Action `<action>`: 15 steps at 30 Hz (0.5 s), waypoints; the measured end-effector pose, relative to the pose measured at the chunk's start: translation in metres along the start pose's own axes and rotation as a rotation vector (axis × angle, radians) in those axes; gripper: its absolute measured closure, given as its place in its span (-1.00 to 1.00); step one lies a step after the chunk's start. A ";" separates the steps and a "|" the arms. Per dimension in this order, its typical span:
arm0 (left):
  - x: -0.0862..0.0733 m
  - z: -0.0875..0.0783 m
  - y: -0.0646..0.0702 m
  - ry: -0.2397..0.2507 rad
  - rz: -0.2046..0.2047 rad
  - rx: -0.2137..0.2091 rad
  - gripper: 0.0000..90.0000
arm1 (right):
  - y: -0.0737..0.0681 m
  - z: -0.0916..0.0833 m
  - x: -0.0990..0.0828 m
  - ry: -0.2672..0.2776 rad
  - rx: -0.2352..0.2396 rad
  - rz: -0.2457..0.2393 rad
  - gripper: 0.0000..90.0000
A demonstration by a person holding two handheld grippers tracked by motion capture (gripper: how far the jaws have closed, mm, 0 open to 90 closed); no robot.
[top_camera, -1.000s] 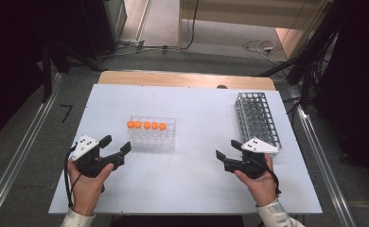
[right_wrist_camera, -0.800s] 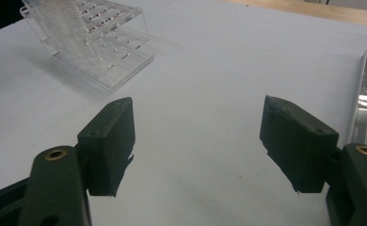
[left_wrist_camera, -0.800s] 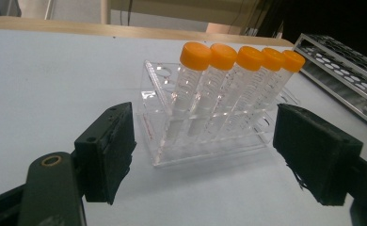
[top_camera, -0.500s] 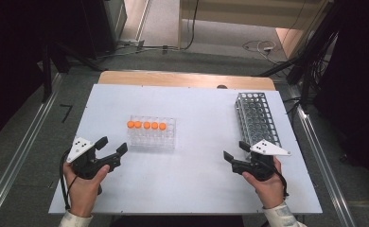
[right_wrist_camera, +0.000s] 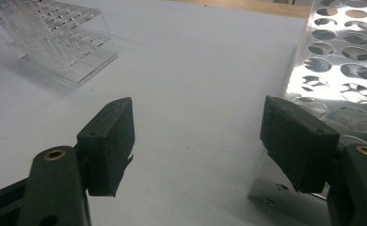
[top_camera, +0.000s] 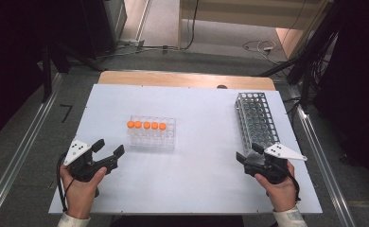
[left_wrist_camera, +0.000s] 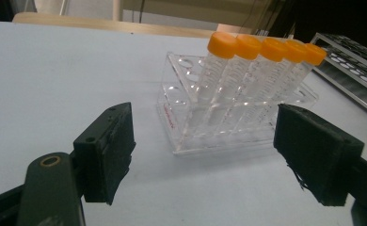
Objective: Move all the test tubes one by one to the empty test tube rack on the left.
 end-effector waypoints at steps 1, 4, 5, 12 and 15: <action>0.000 -0.001 -0.001 0.000 -0.001 0.005 -0.53 | 0.002 -0.001 -0.001 0.001 -0.004 0.002 -0.44; -0.001 -0.003 -0.006 0.002 -0.003 0.019 -0.53 | 0.011 -0.005 -0.004 0.001 -0.024 0.008 -0.44; -0.002 -0.004 -0.007 0.001 -0.005 0.024 -0.53 | 0.014 -0.007 -0.006 0.001 -0.033 0.013 -0.44; -0.007 -0.009 -0.016 -0.006 -0.015 0.052 -0.53 | 0.049 -0.016 -0.020 -0.015 -0.111 0.065 -0.44; -0.009 -0.012 -0.019 -0.005 -0.019 0.067 -0.53 | 0.064 -0.019 -0.029 -0.034 -0.150 0.081 -0.44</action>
Point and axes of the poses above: each handheld gripper's, and its own axes: z roughly forward along the jaws, x roughly out of its top, y roughly to its right, the point moved 5 cm from there along z, roughly forward along the jaws, and after that the axes turned 15 degrees about -x, right-handed, at the moved point
